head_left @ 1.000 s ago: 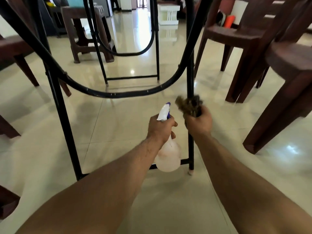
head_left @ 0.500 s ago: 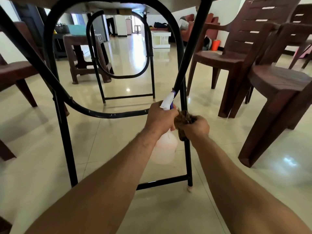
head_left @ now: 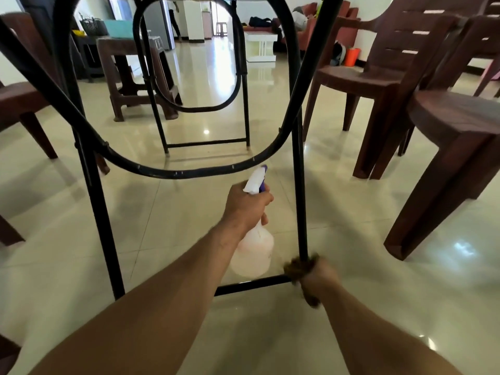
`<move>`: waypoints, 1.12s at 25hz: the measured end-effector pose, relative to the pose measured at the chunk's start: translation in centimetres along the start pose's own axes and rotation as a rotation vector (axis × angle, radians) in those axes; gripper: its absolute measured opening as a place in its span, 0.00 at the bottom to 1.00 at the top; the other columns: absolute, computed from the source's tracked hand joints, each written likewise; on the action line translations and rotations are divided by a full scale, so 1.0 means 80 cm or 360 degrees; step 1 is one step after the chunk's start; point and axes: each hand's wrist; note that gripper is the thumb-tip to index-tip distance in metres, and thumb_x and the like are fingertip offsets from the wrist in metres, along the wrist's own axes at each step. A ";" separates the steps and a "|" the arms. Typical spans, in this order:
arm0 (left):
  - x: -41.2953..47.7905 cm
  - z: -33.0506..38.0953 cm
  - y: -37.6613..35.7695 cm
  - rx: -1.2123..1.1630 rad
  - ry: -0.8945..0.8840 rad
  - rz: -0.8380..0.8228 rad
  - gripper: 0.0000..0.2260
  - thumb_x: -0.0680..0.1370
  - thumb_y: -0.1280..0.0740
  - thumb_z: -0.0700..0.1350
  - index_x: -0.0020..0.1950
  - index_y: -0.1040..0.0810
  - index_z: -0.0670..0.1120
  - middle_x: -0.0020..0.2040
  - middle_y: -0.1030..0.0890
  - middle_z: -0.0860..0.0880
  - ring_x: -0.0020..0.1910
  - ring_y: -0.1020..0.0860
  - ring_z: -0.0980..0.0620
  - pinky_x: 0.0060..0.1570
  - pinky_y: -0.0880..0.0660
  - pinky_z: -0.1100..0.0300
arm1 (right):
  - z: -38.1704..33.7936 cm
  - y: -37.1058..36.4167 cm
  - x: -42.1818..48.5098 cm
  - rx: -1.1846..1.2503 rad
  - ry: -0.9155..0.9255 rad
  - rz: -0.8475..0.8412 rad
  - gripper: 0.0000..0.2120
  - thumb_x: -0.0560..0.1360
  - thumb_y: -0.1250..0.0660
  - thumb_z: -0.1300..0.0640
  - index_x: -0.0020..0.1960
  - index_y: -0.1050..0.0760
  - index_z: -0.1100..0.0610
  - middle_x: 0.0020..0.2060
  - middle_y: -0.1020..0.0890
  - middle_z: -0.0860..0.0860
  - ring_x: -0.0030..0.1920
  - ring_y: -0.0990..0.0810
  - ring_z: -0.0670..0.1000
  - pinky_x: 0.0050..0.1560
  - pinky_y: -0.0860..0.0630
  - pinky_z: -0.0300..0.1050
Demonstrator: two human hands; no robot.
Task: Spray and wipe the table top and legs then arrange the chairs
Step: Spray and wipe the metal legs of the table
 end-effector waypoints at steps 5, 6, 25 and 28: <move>-0.016 -0.034 -0.018 0.0149 0.0021 -0.0081 0.03 0.74 0.33 0.40 0.46 0.21 0.45 0.48 0.16 0.39 0.26 0.23 0.49 0.31 0.24 0.58 | 0.034 0.014 -0.009 0.0075 -0.0178 0.0042 0.05 0.73 0.32 0.65 0.47 0.20 0.59 0.36 0.15 0.53 0.36 0.16 0.52 0.35 0.18 0.46; -0.028 -0.037 -0.020 0.0210 0.0025 -0.0042 0.02 0.76 0.33 0.40 0.46 0.21 0.46 0.45 0.17 0.41 0.27 0.22 0.50 0.31 0.24 0.58 | 0.017 0.024 -0.016 0.0159 -0.0119 -0.0033 0.08 0.74 0.34 0.68 0.44 0.18 0.58 0.34 0.14 0.51 0.36 0.15 0.51 0.35 0.18 0.44; -0.362 0.348 0.030 0.0593 0.0503 -0.0510 0.16 0.78 0.34 0.38 0.66 0.24 0.48 0.53 0.18 0.48 0.51 0.19 0.46 0.47 0.25 0.65 | -0.283 0.341 -0.443 0.0325 -0.0259 -0.0330 0.15 0.73 0.30 0.54 0.58 0.23 0.56 0.48 0.20 0.56 0.54 0.19 0.63 0.54 0.25 0.48; -0.395 0.441 0.023 0.0646 0.0498 -0.0578 0.16 0.77 0.35 0.39 0.65 0.24 0.45 0.56 0.17 0.44 0.53 0.19 0.44 0.52 0.25 0.59 | -0.288 0.385 -0.469 0.0320 -0.0301 -0.0346 0.20 0.67 0.33 0.43 0.54 0.21 0.53 0.48 0.16 0.52 0.53 0.17 0.61 0.55 0.21 0.52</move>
Point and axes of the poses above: each hand's wrist, its own x-axis towards the middle knuckle, its own y-axis out of the back of the hand, z = x × y
